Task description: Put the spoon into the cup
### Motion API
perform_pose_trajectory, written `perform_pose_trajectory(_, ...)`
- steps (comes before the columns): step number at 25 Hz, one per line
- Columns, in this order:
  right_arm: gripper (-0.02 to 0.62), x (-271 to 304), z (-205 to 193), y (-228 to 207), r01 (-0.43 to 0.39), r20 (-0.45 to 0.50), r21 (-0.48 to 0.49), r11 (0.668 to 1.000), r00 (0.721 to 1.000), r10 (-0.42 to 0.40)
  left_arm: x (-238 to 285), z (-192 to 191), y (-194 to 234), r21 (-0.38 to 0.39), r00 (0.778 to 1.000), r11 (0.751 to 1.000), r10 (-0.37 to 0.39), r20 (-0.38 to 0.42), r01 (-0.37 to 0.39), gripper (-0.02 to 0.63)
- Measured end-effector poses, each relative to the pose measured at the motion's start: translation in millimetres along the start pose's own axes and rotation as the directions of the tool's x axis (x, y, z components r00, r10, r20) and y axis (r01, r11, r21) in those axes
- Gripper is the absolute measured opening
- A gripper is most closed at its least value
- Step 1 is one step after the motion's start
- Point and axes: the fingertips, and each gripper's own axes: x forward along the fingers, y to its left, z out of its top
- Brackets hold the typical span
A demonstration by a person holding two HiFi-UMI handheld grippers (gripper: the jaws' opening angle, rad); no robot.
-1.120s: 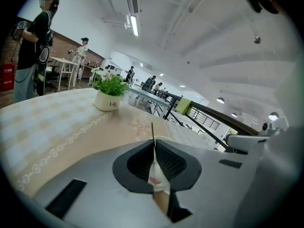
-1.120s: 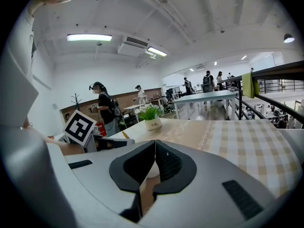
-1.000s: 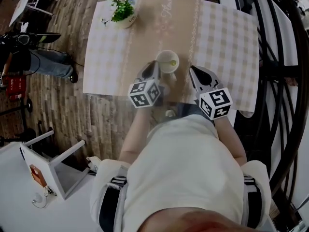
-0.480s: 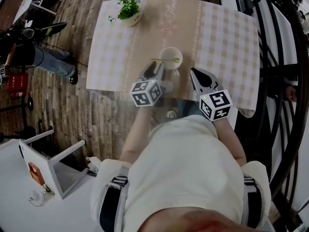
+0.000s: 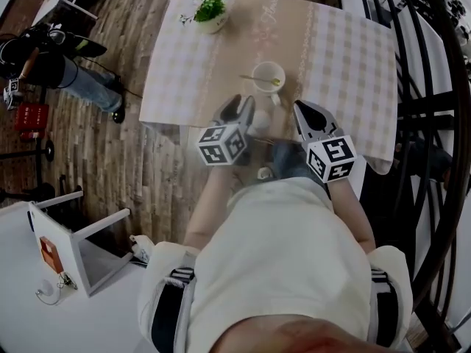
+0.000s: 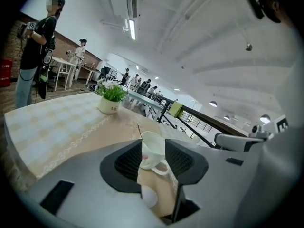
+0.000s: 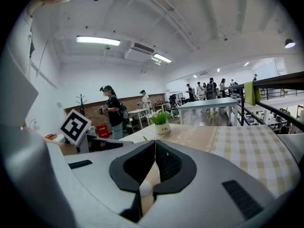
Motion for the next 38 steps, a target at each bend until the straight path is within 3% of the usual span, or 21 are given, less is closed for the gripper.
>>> perform_pose_trajectory(14,0.002,-54.3,0.2,45.2,0.007,0.071,-0.018,1.000,0.997,-0.006,-88.8,1.7,-29.8,0.027,0.993,1.000,0.003,0.117,-0.006,0.025)
perform_pose_trajectory(27,0.002,-90.9,-5.1,73.0,0.010,0.112,-0.022,1.000,0.994,-0.008,-144.5,-4.1,-68.2,0.098,0.986,0.994,-0.054,0.158,0.039,0.009)
perform_pose_trajectory(38,0.002,-88.9,3.8,76.2,-0.002,0.124,-0.060,0.998,0.992,0.009,-152.7,2.3,-74.7,0.117,0.982,0.992,-0.060,0.180,0.040,0.009)
